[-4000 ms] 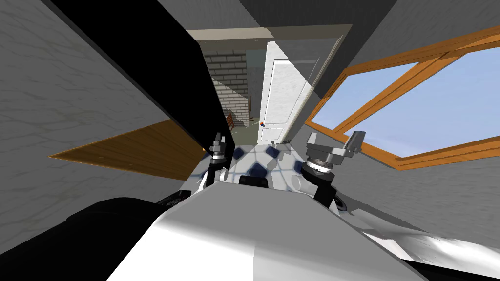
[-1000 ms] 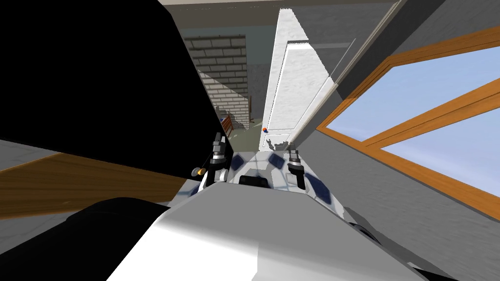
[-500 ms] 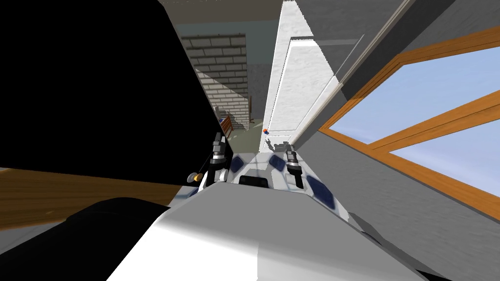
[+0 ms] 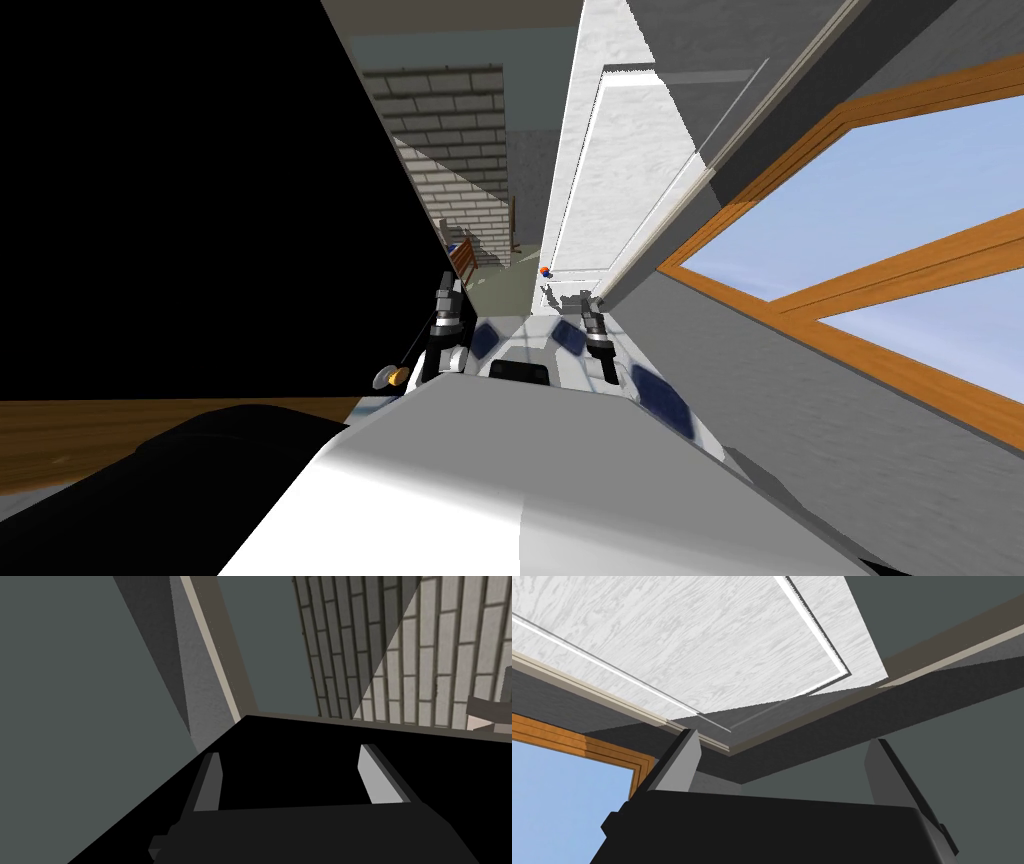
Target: Pull the door open
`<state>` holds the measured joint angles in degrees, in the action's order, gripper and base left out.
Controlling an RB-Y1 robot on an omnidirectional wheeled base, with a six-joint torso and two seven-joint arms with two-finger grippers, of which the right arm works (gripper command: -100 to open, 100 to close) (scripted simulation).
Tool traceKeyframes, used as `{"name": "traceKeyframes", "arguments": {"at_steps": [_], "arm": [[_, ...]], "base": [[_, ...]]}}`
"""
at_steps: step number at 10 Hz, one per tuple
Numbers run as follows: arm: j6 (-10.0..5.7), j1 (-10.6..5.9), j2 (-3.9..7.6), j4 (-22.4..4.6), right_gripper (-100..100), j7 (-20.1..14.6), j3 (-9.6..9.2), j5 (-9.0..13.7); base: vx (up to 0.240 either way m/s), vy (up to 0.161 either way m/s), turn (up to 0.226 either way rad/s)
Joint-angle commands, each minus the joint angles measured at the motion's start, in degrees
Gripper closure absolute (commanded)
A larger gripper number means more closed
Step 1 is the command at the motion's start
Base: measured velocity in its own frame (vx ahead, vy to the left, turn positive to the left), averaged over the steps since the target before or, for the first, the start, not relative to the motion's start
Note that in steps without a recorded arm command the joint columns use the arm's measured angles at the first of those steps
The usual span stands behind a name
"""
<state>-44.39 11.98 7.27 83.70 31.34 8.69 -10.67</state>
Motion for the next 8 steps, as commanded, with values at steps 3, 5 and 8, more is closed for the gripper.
{"name": "traceKeyframes", "arguments": {"at_steps": [3, 5, 8], "arm": [[-0.84, -1.79, 0.20, -5.2, -100, 4.1, 0.47, -1.8], [-1.29, -2.69, 0.36, -8.0, -100, 6.2, 0.75, -2.8], [-1.96, -4.04, 0.59, -12.1, -100, 9.3, 1.17, -4.2]], "base": [[0.102, 0.017, 0.002], [0.097, 0.015, 0.002], [0.091, 0.015, 0.001]]}}
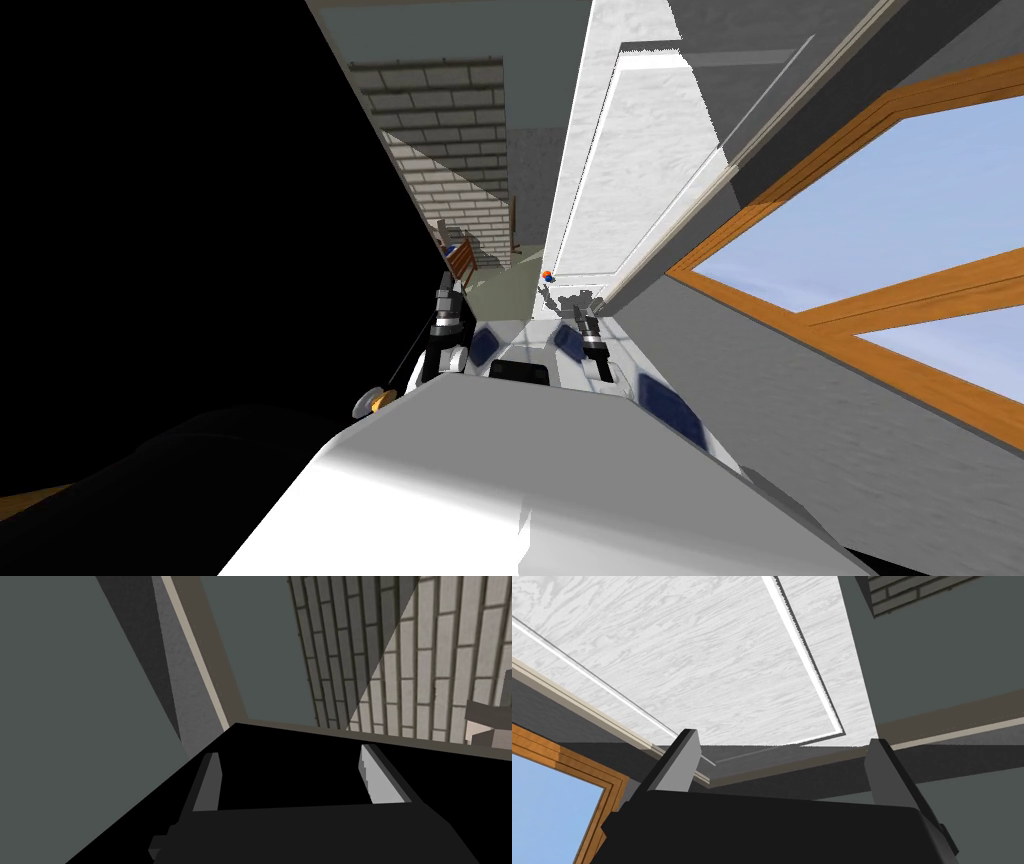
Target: Pull the door open
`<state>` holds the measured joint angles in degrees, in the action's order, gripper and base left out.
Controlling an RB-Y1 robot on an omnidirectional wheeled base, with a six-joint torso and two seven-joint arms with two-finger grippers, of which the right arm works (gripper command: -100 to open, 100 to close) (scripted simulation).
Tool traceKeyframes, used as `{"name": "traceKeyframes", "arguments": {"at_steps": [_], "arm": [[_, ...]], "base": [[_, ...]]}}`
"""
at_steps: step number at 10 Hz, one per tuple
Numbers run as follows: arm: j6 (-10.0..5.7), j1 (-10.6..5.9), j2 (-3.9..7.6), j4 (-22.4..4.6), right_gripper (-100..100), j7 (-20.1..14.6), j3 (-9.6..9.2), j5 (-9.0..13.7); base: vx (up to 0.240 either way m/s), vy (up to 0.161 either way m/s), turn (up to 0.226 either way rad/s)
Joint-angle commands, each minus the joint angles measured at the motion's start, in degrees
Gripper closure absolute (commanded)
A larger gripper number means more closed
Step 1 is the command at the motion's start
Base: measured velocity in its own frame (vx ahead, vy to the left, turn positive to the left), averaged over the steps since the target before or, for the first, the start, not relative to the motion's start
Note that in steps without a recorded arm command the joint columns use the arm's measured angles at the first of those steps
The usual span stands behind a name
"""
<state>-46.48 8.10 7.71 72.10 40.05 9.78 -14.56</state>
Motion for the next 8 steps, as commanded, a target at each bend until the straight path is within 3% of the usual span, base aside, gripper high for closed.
{"name": "traceKeyframes", "arguments": {"at_steps": [1, 7, 8], "arm": [[-0.09, -0.60, 0.23, -1.9, -100, 1.6, 0.22, -0.8], [-1.35, -3.13, 0.63, -9.6, -100, 7.5, 1.00, -3.4], [-1.73, -3.89, 0.74, -11.9, -100, 9.3, 1.24, -4.2]], "base": [[0.108, 0.015, 0.003], [0.099, 0.020, 0.001], [0.126, 0.017, 0.001]]}}
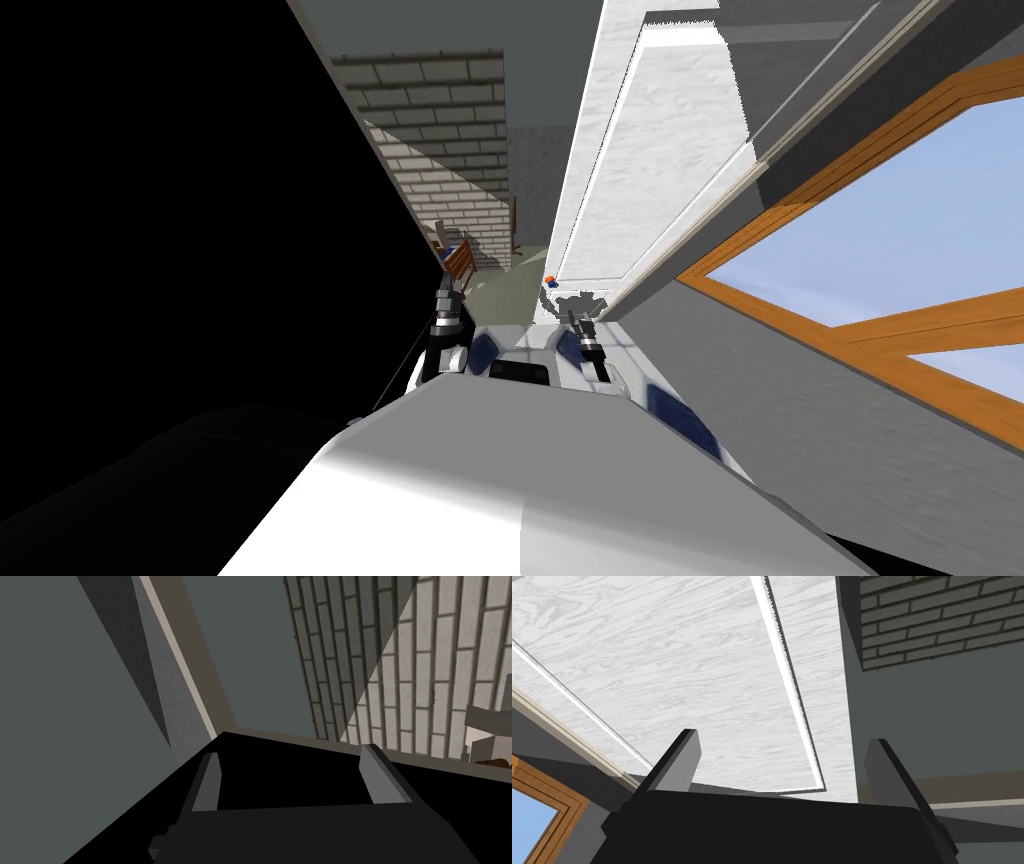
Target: Pull the door open
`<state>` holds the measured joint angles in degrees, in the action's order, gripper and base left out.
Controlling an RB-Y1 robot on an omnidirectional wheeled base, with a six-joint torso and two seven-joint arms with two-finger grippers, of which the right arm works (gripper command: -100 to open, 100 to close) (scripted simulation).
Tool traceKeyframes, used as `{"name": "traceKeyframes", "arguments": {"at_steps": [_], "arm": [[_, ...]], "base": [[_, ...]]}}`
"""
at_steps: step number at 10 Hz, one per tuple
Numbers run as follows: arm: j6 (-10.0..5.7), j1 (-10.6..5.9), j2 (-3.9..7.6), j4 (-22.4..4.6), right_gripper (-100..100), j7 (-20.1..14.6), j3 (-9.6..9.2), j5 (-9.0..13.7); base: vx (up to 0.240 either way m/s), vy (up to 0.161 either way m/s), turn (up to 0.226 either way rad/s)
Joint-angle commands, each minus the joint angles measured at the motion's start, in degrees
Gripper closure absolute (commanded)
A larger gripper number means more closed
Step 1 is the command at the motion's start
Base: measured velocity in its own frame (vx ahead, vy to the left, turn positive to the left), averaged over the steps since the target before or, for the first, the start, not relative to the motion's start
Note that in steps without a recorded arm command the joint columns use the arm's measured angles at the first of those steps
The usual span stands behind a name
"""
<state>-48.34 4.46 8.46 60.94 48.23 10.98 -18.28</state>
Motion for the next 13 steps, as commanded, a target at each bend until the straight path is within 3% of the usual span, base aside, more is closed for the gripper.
{"name": "traceKeyframes", "arguments": {"at_steps": [1, 13], "arm": [[-0.06, -0.63, 0.04, -1.9, -100, 2.0, 0.16, -0.9], [-1.98, -4.49, 0.54, -13.7, -100, 10.9, 1.36, -5.0]], "base": [[0.152, 0.004, 0.001], [0.095, 0.012, 0.001]]}}
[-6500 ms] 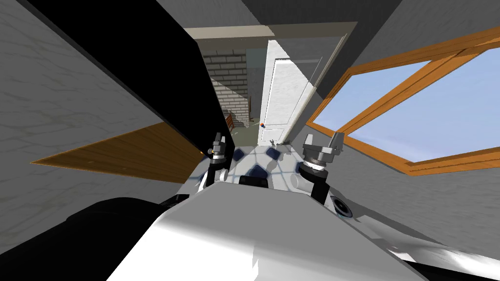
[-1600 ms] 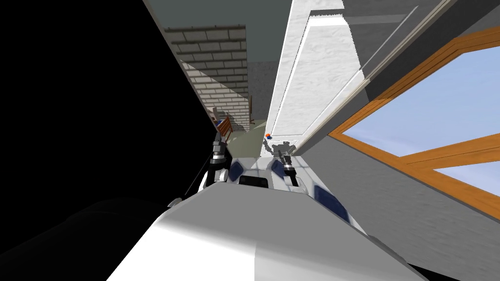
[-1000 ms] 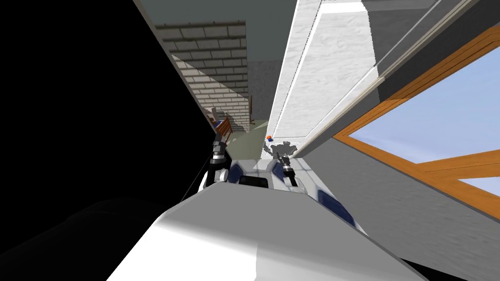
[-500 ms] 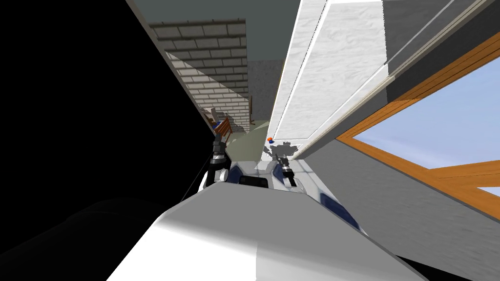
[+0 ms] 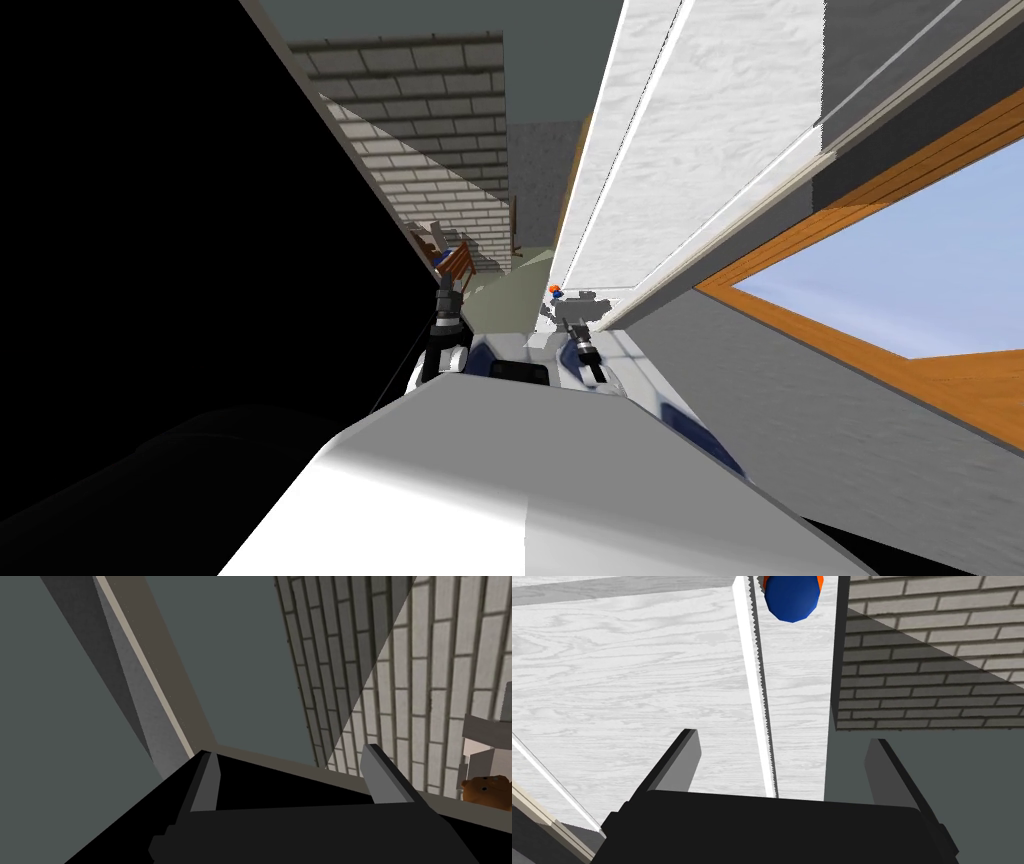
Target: Pull the door open
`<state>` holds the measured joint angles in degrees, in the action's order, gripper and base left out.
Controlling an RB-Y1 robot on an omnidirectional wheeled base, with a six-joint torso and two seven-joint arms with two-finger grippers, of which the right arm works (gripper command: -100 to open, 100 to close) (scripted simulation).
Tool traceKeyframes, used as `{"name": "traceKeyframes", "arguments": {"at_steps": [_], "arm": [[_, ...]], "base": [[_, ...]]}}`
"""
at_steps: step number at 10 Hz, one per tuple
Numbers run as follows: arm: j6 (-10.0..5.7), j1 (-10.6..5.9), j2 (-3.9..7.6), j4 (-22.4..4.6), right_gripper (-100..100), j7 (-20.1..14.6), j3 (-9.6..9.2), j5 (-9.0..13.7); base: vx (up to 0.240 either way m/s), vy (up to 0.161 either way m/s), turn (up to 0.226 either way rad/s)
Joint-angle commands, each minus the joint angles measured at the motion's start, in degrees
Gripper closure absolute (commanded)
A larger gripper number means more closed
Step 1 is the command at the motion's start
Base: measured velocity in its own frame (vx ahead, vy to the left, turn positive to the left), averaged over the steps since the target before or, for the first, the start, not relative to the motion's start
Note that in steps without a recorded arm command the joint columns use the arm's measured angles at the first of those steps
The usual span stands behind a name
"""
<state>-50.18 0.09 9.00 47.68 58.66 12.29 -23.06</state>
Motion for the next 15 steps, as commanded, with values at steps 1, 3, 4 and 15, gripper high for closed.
{"name": "traceKeyframes", "arguments": {"at_steps": [1, 3, 4, 15], "arm": [[-0.40, -0.64, 0.07, -2.1, -100, 1.7, 0.21, -0.7], [-0.78, -1.40, 0.15, -4.4, -100, 3.4, 0.45, -1.5], [-0.97, -1.77, 0.19, -5.5, -100, 4.3, 0.56, -1.9], [-4.23, -0.53, 4.61, -10.1, -100, 3.7, 4.10, 0.4]], "base": [[0.098, 0.016, 0.002], [0.131, 0.003, 0.000], [0.162, 0.014, 0.005], [0.131, 0.043, 0.082]]}}
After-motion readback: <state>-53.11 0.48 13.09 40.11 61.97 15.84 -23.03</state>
